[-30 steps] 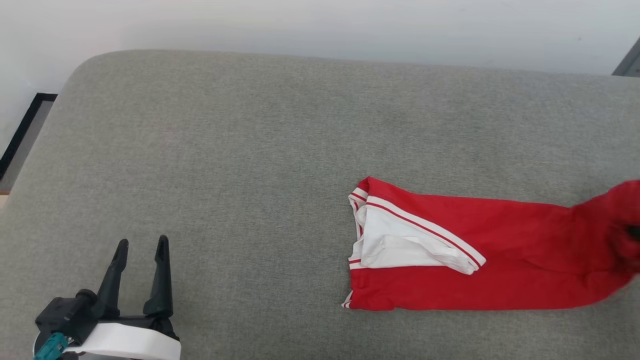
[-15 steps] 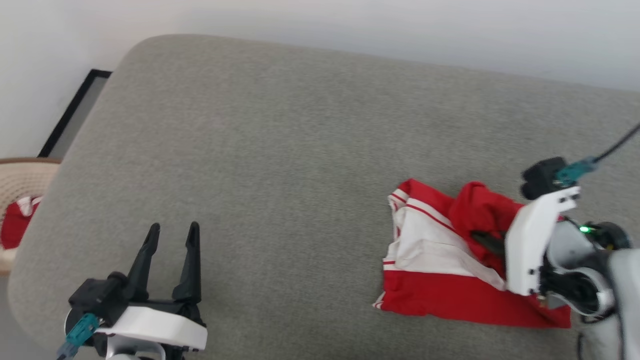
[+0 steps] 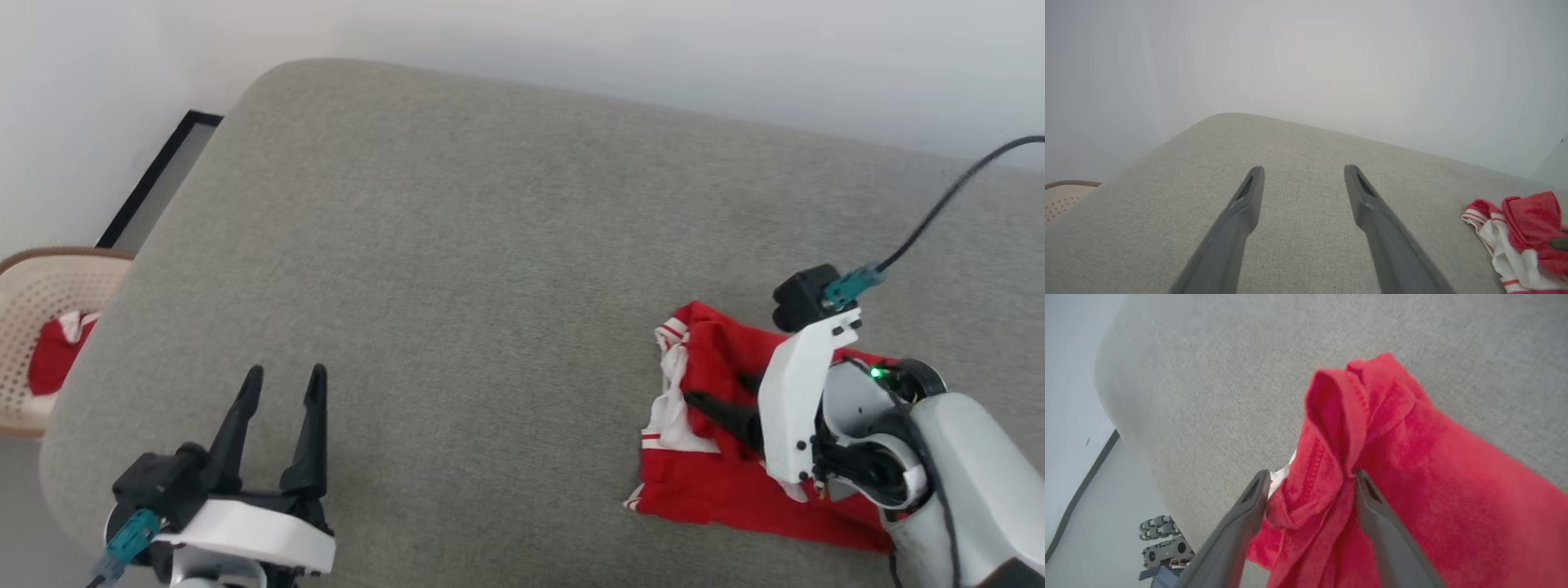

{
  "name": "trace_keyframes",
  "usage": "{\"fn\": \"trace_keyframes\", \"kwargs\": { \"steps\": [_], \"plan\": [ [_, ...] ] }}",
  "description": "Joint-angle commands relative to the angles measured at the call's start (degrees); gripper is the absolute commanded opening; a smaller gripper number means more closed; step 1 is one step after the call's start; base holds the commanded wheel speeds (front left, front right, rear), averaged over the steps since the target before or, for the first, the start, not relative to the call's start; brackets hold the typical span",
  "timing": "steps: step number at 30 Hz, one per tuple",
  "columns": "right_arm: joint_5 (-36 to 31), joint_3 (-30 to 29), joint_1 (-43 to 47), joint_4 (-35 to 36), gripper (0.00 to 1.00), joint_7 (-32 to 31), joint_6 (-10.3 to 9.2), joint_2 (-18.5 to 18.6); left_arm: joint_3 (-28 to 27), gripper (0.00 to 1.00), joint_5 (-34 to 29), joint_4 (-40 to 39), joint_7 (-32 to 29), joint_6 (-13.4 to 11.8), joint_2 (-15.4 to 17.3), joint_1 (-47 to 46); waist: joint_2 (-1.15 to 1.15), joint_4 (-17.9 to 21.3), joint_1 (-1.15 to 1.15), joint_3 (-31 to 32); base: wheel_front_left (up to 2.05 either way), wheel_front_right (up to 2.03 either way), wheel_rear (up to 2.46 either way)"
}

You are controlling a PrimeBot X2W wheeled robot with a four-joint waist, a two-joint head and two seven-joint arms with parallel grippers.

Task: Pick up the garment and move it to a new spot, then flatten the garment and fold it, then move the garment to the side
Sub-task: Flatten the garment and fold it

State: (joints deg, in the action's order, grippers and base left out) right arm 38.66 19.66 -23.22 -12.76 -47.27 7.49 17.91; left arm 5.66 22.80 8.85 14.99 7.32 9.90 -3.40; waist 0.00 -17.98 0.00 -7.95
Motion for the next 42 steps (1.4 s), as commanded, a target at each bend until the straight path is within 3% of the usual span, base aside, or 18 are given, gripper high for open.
{"fn": "trace_keyframes", "kwargs": {
  "steps": [1, 11, 18, 33, 42],
  "plan": [
    [1.79, -0.52, 0.46, 1.34, 1.0, 0.7, 0.0, 0.19, -0.49, 1.0, -0.16, -0.07, 0.24, 0.2, 0.48, 0.8, 0.0, 1.4, 0.0, 0.95, 0.0, 0.0, 0.0],
    [4.26, -8.87, 6.09, 10.73, 1.0, 4.43, 0.0, 2.8, -4.47, 1.0, -0.34, -2.34, 0.23, 0.2, 1.38, 3.87, 0.0, 8.6, 0.0, 2.52, 0.0, 0.0, 0.0],
    [2.9, -13.86, 11.26, 14.33, 1.0, 11.44, 0.0, 4.53, -5.57, 1.0, -0.67, -2.7, 0.18, 0.2, 1.98, 5.29, 0.0, 12.81, 0.0, 3.79, 0.0, 0.0, 0.0],
    [-2.8, -12.49, 17.85, 7.96, 1.0, 40.94, 0.0, 8.97, -7.77, 1.0, -0.99, -2.99, 0.18, 0.16, 3.79, 9.72, 0.0, 17.87, 0.0, 8.08, 0.0, 0.0, 0.0],
    [-7.69, -10.58, 20.41, 0.66, 1.0, 57.31, 0.0, 8.7, -8.84, 1.0, -2.38, -3.21, 0.18, 0.15, 3.49, 12.67, 0.0, 19.09, 0.0, 10.13, 0.0, 0.0, 0.0]
  ]
}}
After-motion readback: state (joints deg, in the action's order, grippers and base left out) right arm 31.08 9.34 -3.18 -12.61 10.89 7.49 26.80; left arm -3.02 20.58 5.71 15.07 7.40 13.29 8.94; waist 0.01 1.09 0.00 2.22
